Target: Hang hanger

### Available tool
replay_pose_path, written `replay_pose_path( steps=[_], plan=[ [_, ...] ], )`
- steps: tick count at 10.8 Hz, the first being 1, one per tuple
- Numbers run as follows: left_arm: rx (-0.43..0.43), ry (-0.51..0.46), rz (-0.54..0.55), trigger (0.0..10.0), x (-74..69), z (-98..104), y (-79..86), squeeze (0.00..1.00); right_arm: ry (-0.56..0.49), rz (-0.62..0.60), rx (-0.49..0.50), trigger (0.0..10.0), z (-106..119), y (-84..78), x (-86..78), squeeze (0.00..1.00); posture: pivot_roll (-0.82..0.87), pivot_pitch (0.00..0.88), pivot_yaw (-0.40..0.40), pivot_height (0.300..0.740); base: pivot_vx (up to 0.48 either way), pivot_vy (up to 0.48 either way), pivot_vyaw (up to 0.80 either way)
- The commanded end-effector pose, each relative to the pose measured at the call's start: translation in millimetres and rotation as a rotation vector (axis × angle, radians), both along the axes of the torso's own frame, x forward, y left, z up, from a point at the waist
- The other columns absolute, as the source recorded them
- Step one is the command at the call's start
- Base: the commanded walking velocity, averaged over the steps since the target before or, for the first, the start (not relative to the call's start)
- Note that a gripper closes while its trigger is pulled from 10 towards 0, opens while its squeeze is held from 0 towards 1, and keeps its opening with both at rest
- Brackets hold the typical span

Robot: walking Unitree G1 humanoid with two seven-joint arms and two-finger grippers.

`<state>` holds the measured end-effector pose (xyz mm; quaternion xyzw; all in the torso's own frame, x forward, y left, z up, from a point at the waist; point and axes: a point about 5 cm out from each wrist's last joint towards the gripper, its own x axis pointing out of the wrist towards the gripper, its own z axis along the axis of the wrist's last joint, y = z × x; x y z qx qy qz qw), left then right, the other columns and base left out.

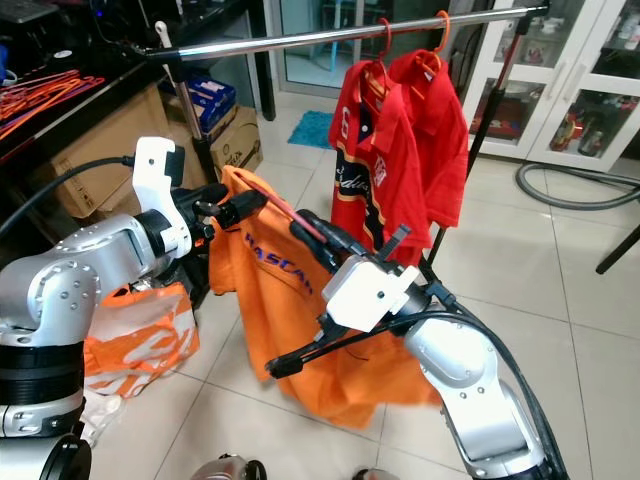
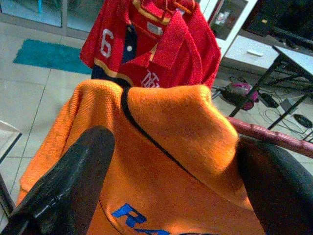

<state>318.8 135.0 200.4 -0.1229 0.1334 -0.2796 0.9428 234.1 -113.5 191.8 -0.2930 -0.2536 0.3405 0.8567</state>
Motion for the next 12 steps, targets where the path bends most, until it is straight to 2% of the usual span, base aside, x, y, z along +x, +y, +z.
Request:
replay_pose_path(
  steps=[1, 2, 5, 12],
  plan=[
    [0.026, -0.024, 0.029, 3.2, 4.5, 5.8, 2.0, 0.0, -0.072, 0.029, 0.005, 10.0, 13.7, 4.5, -3.8, 0.0, -0.02, 0.047, 0.102, 0.74, 0.0, 0.0, 0.0],
    [0.025, -0.024, 0.043, 0.0, 5.2, 5.9, 4.0, 0.0, -0.072, 0.025, -0.004, 10.0, 12.8, 3.6, -3.9, 0.0, -0.02, 0.047, 0.102, 0.74, 0.0, 0.0, 0.0],
    [0.007, -0.06, 0.027, 0.0, 2.0, 10.2, 2.7, 0.0, -0.068, 0.004, -0.023, 10.0, 10.7, -0.4, -1.0, 0.0, -0.02, 0.05, 0.098, 0.74, 0.0, 0.0, 0.0],
    [-0.024, -0.041, -0.024, 0.0, -6.1, 9.3, 2.9, 0.0, -0.055, -0.02, -0.08, 10.0, 3.5, -5.2, 4.2, 0.0, -0.01, 0.057, 0.093, 0.74, 0.0, 0.0, 0.0]
  ],
)
